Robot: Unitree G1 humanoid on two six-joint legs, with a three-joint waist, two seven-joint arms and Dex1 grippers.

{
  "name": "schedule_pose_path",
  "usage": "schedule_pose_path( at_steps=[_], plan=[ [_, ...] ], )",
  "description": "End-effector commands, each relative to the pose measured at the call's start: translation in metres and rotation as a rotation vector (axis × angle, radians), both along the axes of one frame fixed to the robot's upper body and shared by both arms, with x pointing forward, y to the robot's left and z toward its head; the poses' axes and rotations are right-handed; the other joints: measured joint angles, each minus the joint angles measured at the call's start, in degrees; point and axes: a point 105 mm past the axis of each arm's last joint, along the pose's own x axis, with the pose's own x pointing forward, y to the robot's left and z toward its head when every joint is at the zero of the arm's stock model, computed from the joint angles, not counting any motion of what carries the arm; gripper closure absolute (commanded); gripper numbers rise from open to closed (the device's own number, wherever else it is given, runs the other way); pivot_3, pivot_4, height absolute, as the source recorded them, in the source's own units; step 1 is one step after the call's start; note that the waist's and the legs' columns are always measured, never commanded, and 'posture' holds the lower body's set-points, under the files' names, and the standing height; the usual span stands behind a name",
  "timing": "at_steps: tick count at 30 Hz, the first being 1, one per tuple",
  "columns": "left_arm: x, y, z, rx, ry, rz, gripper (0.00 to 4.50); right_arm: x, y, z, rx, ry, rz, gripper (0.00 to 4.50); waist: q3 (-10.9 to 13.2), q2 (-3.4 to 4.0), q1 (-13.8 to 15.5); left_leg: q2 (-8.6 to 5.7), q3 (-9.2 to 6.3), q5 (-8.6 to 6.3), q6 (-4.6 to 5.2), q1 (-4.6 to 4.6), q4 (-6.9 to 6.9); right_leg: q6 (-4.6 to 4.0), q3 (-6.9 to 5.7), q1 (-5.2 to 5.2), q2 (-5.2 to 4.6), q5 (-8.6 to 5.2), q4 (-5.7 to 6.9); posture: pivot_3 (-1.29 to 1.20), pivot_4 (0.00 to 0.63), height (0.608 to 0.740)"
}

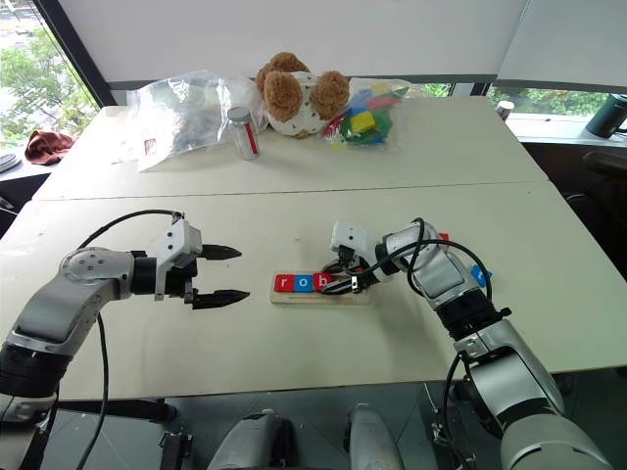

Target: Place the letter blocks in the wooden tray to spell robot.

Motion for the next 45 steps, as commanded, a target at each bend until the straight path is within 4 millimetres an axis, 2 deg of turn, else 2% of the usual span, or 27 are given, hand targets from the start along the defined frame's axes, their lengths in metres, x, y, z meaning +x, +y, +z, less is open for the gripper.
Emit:
schedule_pose_path(
  at_steps=[1, 2, 3, 9, 13, 17, 23, 30, 38, 41, 43, 45],
  plan=[
    [0.001, -0.003, 0.007, 0.005, -0.044, -0.019, 0.0, 0.003, 0.008, 0.01, 0.023, -0.041, -0.001, 0.85, 0.0, 0.0, 0.0, 0.0, 0.0, 0.0, 0.0, 0.0, 0.0, 0.0, 0.0, 0.0, 0.0, 0.0, 0.01, 0.0, 0.15, 0.74],
    [0.001, -0.002, 0.007, 0.005, -0.045, -0.019, 0.0, 0.003, 0.009, 0.013, 0.032, -0.044, -0.001, 0.33, 0.0, 0.0, 0.0, 0.0, 0.0, 0.0, -0.01, 0.0, 0.0, 0.0, 0.0, 0.0, 0.0, 0.0, 0.01, 0.0, 0.15, 0.74],
    [0.002, -0.002, 0.007, 0.005, -0.046, -0.018, 0.0, 0.003, 0.01, 0.017, 0.045, -0.05, -0.003, 0.05, 0.0, 0.0, 0.0, 0.0, 0.0, 0.01, -0.01, 0.0, 0.0, 0.0, 0.0, -0.01, 0.0, 0.0, 0.01, 0.0, 0.15, 0.74],
    [0.004, -0.002, 0.008, 0.004, -0.05, -0.016, 0.0, 0.001, 0.01, 0.043, 0.104, -0.091, -0.024, 0.05, 0.0, 0.0, 0.1, 0.0, -0.01, 0.01, -0.01, -0.01, -0.01, 0.0, -0.01, -0.02, -0.01, 0.0, 0.0, 0.0, 0.15, 0.74],
    [0.005, -0.002, 0.007, 0.002, -0.048, -0.019, 0.0, 0.017, 0.005, 0.053, 0.15, -0.159, -0.125, 0.05, 0.0, 0.0, 0.1, 0.0, 0.0, 0.01, -0.01, -0.01, 0.0, 0.0, 0.0, -0.01, -0.01, 0.0, 0.01, 0.0, 0.15, 0.74],
    [0.005, -0.004, 0.007, -0.002, -0.044, -0.025, 0.0, 0.039, -0.004, 0.049, 0.131, -0.228, -0.222, 0.05, 0.0, 0.0, 0.0, 0.0, 0.0, 0.01, -0.02, -0.01, -0.01, 0.0, 0.0, -0.02, -0.02, 0.0, 0.01, 0.0, 0.15, 0.74],
    [0.005, -0.006, 0.006, -0.003, -0.041, -0.032, 0.0, 0.05, -0.008, 0.038, 0.093, -0.238, -0.219, 0.05, 0.0, 0.0, -0.1, -0.01, 0.01, 0.12, -0.21, -0.02, -0.04, 0.0, -0.01, -0.03, 0.0, 0.0, 0.0, 0.0, 0.15, 0.74],
    [0.004, -0.005, 0.005, -0.004, -0.039, -0.024, 0.0, 0.041, -0.005, 0.023, 0.062, -0.189, -0.15, 0.05, 0.0, 0.0, -0.1, 0.0, 0.02, 0.09, -0.16, -0.02, -0.04, 0.0, 0.0, -0.03, 0.0, 0.0, 0.0, 0.0, 0.15, 0.74],
    [0.005, -0.005, 0.004, -0.005, -0.041, -0.022, 0.0, 0.037, -0.005, 0.024, 0.071, -0.19, -0.148, 0.05, 0.0, 0.0, -0.1, 0.0, 0.01, 0.08, -0.14, -0.02, -0.04, 0.0, 0.0, -0.03, 0.0, 0.0, 0.0, 0.0, 0.15, 0.74],
    [0.005, -0.008, 0.008, -0.021, -0.053, -0.03, 0.0, 0.051, -0.016, 0.036, 0.102, -0.263, -0.255, 0.05, 0.0, 0.0, -0.1, 0.0, 0.01, 0.09, -0.15, -0.01, -0.04, 0.0, 0.0, -0.03, 0.0, 0.0, 0.0, 0.0, 0.15, 0.74],
    [0.003, -0.012, 0.015, -0.055, -0.059, -0.044, 0.0, 0.068, -0.033, 0.059, 0.168, -0.348, -0.422, 0.05, 0.0, 0.0, 0.0, 0.0, 0.01, 0.09, -0.16, -0.02, -0.03, 0.0, 0.0, -0.03, -0.01, 0.0, 0.0, 0.0, 0.15, 0.74],
    [-0.001, -0.02, 0.024, -0.083, -0.066, -0.072, 0.0, 0.079, -0.062, 0.087, 0.259, -0.436, -0.641, 0.05, 0.0, 0.0, 0.2, 0.0, 0.0, 0.16, -0.28, -0.04, -0.03, 0.0, 0.0, -0.03, -0.04, 0.0, 0.0, 0.0, 0.15, 0.74]
  ],
)
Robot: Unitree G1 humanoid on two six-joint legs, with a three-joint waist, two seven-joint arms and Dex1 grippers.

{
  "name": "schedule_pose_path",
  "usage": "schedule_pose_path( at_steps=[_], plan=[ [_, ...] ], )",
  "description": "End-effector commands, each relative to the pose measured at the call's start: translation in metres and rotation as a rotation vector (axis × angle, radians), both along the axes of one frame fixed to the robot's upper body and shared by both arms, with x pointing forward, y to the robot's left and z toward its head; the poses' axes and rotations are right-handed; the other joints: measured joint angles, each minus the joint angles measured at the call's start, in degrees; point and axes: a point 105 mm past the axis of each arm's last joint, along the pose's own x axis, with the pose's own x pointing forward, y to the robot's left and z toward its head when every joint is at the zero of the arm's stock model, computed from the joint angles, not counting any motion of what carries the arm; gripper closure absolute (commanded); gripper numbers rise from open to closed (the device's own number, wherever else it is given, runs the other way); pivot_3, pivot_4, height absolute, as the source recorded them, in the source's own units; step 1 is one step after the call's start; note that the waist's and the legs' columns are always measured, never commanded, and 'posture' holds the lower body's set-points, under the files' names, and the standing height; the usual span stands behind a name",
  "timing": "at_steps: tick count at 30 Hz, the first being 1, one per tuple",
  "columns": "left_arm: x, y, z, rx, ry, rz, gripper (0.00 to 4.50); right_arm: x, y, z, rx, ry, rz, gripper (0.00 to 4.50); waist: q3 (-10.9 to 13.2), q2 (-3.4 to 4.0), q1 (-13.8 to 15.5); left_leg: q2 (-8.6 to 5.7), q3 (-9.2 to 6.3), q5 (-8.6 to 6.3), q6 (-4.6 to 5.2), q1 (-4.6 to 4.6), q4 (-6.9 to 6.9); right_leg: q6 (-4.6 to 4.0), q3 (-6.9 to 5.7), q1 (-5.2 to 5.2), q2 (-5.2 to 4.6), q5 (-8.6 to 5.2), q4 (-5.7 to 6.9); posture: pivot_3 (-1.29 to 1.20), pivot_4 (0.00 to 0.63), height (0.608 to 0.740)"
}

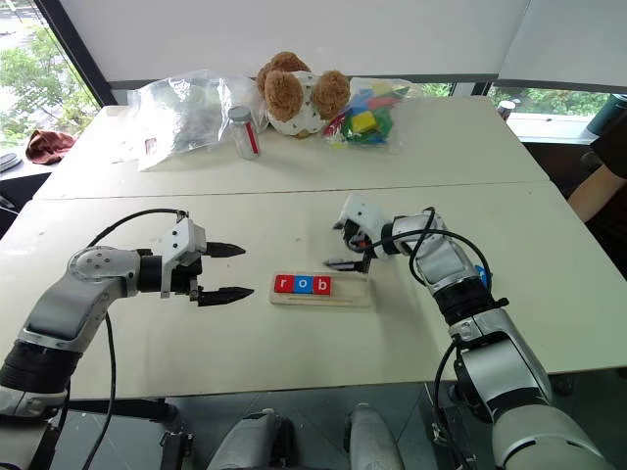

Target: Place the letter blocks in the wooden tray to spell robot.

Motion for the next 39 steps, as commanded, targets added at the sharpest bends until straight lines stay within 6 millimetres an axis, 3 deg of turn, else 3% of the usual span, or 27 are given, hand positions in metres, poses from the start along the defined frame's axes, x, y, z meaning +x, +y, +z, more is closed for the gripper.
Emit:
schedule_pose_path(
  at_steps=[1, 4, 7, 10, 16, 29, 30, 31, 36, 39],
  plan=[
    [-0.007, -0.015, 0.027, -0.049, -0.063, -0.065, 0.0, 0.021, -0.051, 0.064, 0.185, -0.225, -0.368, 0.05, 0.0, 0.0, 0.1, 0.0, -0.01, 0.03, -0.06, -0.05, 0.0, 0.0, 0.0, -0.03, -0.01, 0.0, -0.01, 0.0, 0.15, 0.74],
    [-0.01, -0.022, 0.033, -0.051, -0.077, -0.093, 0.0, 0.013, -0.099, 0.077, 0.275, -0.308, -0.699, 0.05, 0.0, -0.01, 0.2, 0.0, -0.09, 0.05, -0.11, -0.23, -0.01, 0.0, -0.02, -0.16, -0.02, 0.0, -0.03, 0.0, 0.15, 0.74],
    [-0.008, -0.03, 0.036, -0.058, -0.089, -0.113, 0.0, -0.011, -0.138, 0.066, 0.319, -0.314, -1.008, 0.05, 0.0, 0.01, 0.2, 0.0, -0.15, 0.05, -0.12, -0.28, -0.05, 0.0, -0.02, -0.2, -0.01, 0.0, -0.02, 0.0, 0.15, 0.74],
    [-0.004, -0.037, 0.035, -0.079, -0.079, -0.129, 0.0, -0.025, -0.135, 0.042, 0.336, -0.252, -1.066, 0.05, 0.0, 0.02, -0.2, -0.01, -0.1, 0.06, -0.13, -0.31, -0.03, 0.0, 0.0, -0.21, 0.02, 0.0, -0.01, 0.0, 0.15, 0.74],
    [0.002, -0.04, 0.024, -0.048, -0.07, -0.146, 0.0, -0.025, -0.139, 0.005, 0.38, -0.095, -1.225, 0.05, 0.0, 0.04, -0.6, 0.0, 0.15, -0.08, 0.18, 0.08, -0.01, 0.0, 0.25, -0.13, 0.15, 0.01, 0.35, 0.0, 0.15, 0.74],
    [-0.001, -0.035, 0.026, -0.046, -0.078, -0.11, 0.0, -0.009, -0.146, -0.027, 0.328, 0.009, -1.262, 0.05, 0.0, 0.04, -0.4, 0.0, 0.14, -0.08, 0.18, 0.12, 0.0, 0.0, 0.23, -0.04, 0.14, 0.0, 0.3, 0.0, 0.15, 0.74],
    [-0.002, -0.035, 0.026, -0.046, -0.078, -0.109, 0.0, -0.009, -0.146, -0.029, 0.326, 0.011, -1.26, 0.55, 0.0, 0.04, -0.3, 0.0, 0.14, -0.08, 0.18, 0.14, 0.0, 0.0, 0.23, -0.02, 0.14, 0.0, 0.3, 0.0, 0.15, 0.74],
    [-0.002, -0.035, 0.026, -0.047, -0.078, -0.107, 0.0, -0.009, -0.146, -0.03, 0.325, 0.011, -1.258, 0.78, 0.0, 0.04, -0.3, 0.0, 0.13, -0.08, 0.19, 0.15, 0.0, 0.0, 0.22, -0.01, 0.14, 0.0, 0.3, 0.0, 0.15, 0.74],
    [0.0, -0.034, 0.024, -0.046, -0.077, -0.099, 0.0, -0.011, -0.14, -0.032, 0.324, 0.016, -1.251, 3.28, 0.0, 0.04, -0.1, 0.0, 0.1, -0.08, 0.19, 0.14, 0.0, 0.0, 0.21, 0.0, 0.14, 0.0, 0.29, 0.0, 0.15, 0.74],
    [0.001, -0.033, 0.024, -0.044, -0.076, -0.1, 0.0, -0.013, -0.141, -0.027, 0.32, -0.007, -1.261, 3.31, 0.0, 0.04, 0.0, 0.0, 0.1, -0.08, 0.19, 0.14, 0.0, 0.0, 0.21, 0.0, 0.14, 0.0, 0.29, 0.0, 0.15, 0.74]
  ],
)
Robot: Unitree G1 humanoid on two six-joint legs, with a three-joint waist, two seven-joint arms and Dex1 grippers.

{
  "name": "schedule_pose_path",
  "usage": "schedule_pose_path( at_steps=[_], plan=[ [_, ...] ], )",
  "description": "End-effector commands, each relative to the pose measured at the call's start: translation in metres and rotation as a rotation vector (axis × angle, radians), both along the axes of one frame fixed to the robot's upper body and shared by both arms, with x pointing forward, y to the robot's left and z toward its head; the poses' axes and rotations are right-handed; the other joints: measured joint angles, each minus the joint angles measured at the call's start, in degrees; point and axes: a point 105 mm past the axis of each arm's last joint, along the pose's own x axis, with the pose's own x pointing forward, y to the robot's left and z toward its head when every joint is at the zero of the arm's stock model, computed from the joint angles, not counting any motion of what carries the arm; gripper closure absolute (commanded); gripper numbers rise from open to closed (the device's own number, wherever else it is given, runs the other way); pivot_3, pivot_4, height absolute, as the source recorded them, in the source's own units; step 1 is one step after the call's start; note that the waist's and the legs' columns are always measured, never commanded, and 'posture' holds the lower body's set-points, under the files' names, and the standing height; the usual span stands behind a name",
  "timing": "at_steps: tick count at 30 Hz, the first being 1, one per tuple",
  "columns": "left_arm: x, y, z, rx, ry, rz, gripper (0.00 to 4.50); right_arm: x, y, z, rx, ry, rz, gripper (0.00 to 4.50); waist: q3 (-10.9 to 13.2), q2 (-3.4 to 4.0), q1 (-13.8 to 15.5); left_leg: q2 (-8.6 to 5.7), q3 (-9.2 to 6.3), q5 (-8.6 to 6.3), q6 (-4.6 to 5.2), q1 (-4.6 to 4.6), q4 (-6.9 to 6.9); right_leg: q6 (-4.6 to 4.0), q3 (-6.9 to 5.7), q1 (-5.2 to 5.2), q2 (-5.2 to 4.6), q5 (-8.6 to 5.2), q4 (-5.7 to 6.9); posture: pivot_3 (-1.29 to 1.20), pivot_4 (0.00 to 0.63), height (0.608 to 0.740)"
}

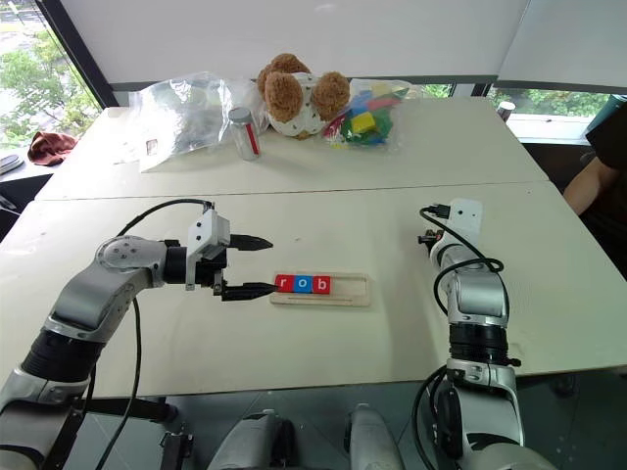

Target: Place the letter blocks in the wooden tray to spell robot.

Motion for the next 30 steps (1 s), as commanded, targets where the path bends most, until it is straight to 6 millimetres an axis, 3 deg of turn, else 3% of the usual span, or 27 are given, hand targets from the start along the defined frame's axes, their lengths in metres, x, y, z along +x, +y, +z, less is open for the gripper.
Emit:
schedule_pose_path(
  at_steps=[1, 5, 9, 12, 23, 24, 29, 30],
  plan=[
    [0.001, 0.003, 0.009, 0.0, -0.041, 0.0, 0.0, -0.006, -0.002, 0.018, -0.042, -0.052, -0.018, 3.31, 0.0, 0.0, 0.0, 0.0, -0.01, 0.0, 0.0, 0.0, 0.0, 0.0, -0.01, 0.0, 0.0, 0.0, 0.0, 0.0, 0.15, 0.74],
    [0.0, 0.004, 0.009, 0.007, -0.043, -0.007, 0.0, -0.028, 0.021, 0.04, -0.039, -0.096, 0.022, 3.31, 0.0, 0.02, -0.1, 0.0, -0.03, 0.0, 0.0, -0.03, -0.03, 0.0, 0.0, -0.04, 0.0, 0.0, -0.01, 0.0, 0.15, 0.74],
    [0.002, 0.004, 0.009, 0.005, -0.038, -0.014, 0.0, -0.066, 0.051, 0.03, 0.042, -0.022, 0.058, 3.31, 0.0, 0.01, -0.1, 0.05, -0.12, -0.01, 0.01, -0.03, -0.1, 0.0, -0.05, -0.07, 0.06, 0.0, 0.0, 0.0, 0.15, 0.74],
    [0.005, 0.003, 0.009, -0.003, -0.029, -0.017, 0.0, -0.082, 0.065, 0.02, 0.068, 0.025, 0.063, 3.31, 0.0, 0.01, -0.1, 0.04, -0.1, -0.01, 0.01, -0.04, -0.06, -0.01, -0.04, -0.05, 0.05, -0.01, -0.01, 0.0, 0.15, 0.74],
    [0.008, 0.001, 0.007, 0.008, -0.035, -0.032, 0.0, -0.095, 0.065, -0.01, 0.092, 0.147, 0.039, 3.31, 0.0, 0.01, -0.2, -0.02, -0.13, -0.01, 0.02, -0.02, -0.03, 0.0, -0.14, 0.01, 0.06, -0.01, -0.03, 0.0, 0.15, 0.74],
    [0.008, 0.001, 0.007, 0.008, -0.036, -0.032, 0.0, -0.095, 0.065, -0.011, 0.093, 0.15, 0.036, 2.29, 0.0, 0.01, -0.2, -0.02, -0.12, -0.01, 0.02, 0.0, -0.03, 0.0, -0.14, 0.01, 0.05, -0.01, -0.03, 0.0, 0.15, 0.74],
    [0.008, 0.003, 0.007, 0.013, -0.038, -0.029, 0.0, -0.092, 0.056, 0.002, 0.088, 0.103, 0.02, 0.07, 0.0, -0.01, -0.2, -0.02, -0.11, -0.01, 0.02, 0.0, -0.02, 0.0, -0.15, 0.02, 0.05, -0.01, -0.03, 0.0, 0.15, 0.74],
    [0.009, 0.004, 0.007, 0.016, -0.041, -0.027, 0.0, -0.088, 0.051, 0.013, 0.086, 0.054, 0.031, 0.07, 0.0, 0.0, -0.2, -0.02, -0.11, -0.01, 0.02, 0.0, -0.02, 0.0, -0.15, 0.01, 0.06, -0.01, -0.03, 0.0, 0.15, 0.74]
  ],
)
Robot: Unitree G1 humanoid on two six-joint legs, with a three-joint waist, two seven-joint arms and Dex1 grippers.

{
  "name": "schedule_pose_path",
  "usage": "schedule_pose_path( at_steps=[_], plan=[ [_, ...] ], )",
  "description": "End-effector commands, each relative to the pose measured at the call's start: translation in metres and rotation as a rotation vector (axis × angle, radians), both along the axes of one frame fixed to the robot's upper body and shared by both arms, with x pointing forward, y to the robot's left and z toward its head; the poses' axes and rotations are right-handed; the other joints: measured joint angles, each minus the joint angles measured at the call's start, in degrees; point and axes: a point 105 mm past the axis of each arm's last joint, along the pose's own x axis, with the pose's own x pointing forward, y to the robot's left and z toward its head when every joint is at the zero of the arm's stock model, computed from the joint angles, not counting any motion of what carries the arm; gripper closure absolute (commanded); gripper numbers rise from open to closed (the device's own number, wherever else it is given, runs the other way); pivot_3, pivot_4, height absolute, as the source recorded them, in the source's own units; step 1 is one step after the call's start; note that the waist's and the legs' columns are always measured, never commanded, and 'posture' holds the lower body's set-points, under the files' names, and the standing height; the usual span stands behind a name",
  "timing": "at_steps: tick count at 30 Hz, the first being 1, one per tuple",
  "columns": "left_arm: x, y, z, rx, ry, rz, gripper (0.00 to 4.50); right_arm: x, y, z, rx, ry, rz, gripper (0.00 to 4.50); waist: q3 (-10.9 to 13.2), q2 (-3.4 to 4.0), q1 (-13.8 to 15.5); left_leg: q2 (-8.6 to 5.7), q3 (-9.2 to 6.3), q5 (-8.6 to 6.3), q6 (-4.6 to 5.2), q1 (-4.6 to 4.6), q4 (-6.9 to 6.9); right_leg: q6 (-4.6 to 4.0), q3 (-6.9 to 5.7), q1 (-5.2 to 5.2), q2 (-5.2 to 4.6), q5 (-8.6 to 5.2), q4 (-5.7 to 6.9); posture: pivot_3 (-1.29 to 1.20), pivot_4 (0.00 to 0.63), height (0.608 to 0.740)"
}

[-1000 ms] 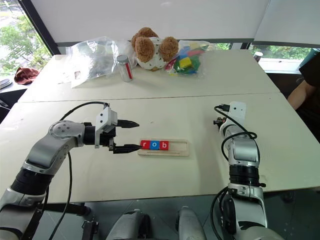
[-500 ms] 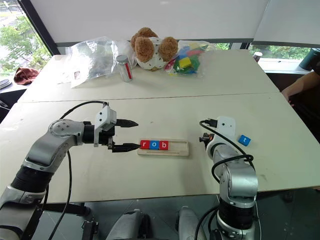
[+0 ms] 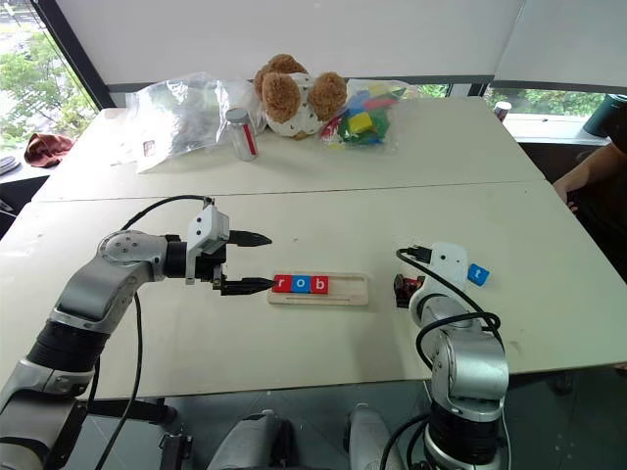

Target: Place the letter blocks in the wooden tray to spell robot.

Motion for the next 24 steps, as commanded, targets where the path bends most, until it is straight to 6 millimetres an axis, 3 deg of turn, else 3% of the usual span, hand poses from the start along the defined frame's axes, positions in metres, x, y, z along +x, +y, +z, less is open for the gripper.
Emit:
schedule_pose_path(
  at_steps=[1, 3, 6, 9, 14, 18, 24],
  plan=[
    [0.001, 0.003, 0.009, 0.008, -0.04, -0.012, 0.0, 0.01, -0.009, 0.035, -0.018, -0.15, 0.046, 0.07, 0.0, 0.03, 0.0, 0.0, 0.0, 0.0, 0.0, 0.0, 0.0, 0.0, 0.0, 0.0, 0.0, 0.0, 0.0, 0.0, 0.15, 0.74],
    [0.001, 0.004, 0.01, 0.01, -0.039, -0.018, 0.0, 0.02, -0.015, 0.06, -0.065, -0.265, 0.148, 0.07, 0.0, 0.05, 0.0, -0.02, 0.03, 0.0, 0.0, 0.0, 0.0, 0.0, 0.01, 0.0, 0.04, 0.0, 0.0, 0.0, 0.15, 0.74],
    [-0.007, 0.005, 0.01, 0.024, -0.02, -0.069, 0.0, 0.023, -0.006, 0.067, -0.07, -0.287, 0.47, 0.07, 0.0, 0.02, 0.2, -0.02, 0.0, -0.02, 0.04, 0.0, -0.01, 0.01, -0.06, 0.07, 0.07, 0.0, -0.11, 0.0, 0.15, 0.74],
    [-0.018, 0.006, 0.008, 0.053, -0.009, -0.117, 0.0, 0.012, -0.007, 0.065, -0.091, -0.284, 0.756, 0.07, 0.0, 0.01, 0.2, 0.04, -0.05, -0.08, 0.14, 0.02, -0.07, 0.01, -0.13, 0.17, 0.14, -0.01, -0.29, 0.0, 0.15, 0.74],
    [-0.032, 0.003, 0.01, 0.067, -0.025, -0.165, 0.0, -0.016, -0.02, 0.036, -0.212, -0.139, 1.174, 0.07, 0.1, -0.03, 0.2, 0.03, 0.08, -0.15, 0.26, -0.01, -0.01, 0.03, -0.07, 0.23, 0.05, -0.01, -0.41, 0.0, 0.15, 0.74],
    [-0.036, 0.004, 0.009, 0.07, -0.019, -0.147, 0.0, -0.018, -0.035, 0.02, -0.257, -0.055, 1.303, 0.07, 0.1, -0.04, 0.1, 0.05, 0.11, -0.15, 0.26, 0.19, 0.07, 0.04, -0.01, 0.43, -0.01, -0.01, -0.36, 0.0, 0.15, 0.74],
    [-0.035, 0.005, 0.005, 0.064, -0.015, -0.092, 0.0, 0.004, -0.048, 0.012, -0.293, -0.03, 1.351, 0.07, 0.1, -0.04, 0.2, 0.09, 0.07, -0.14, 0.24, 0.21, 0.06, 0.03, 0.01, 0.42, 0.0, -0.01, -0.33, 0.0, 0.15, 0.74]
  ],
)
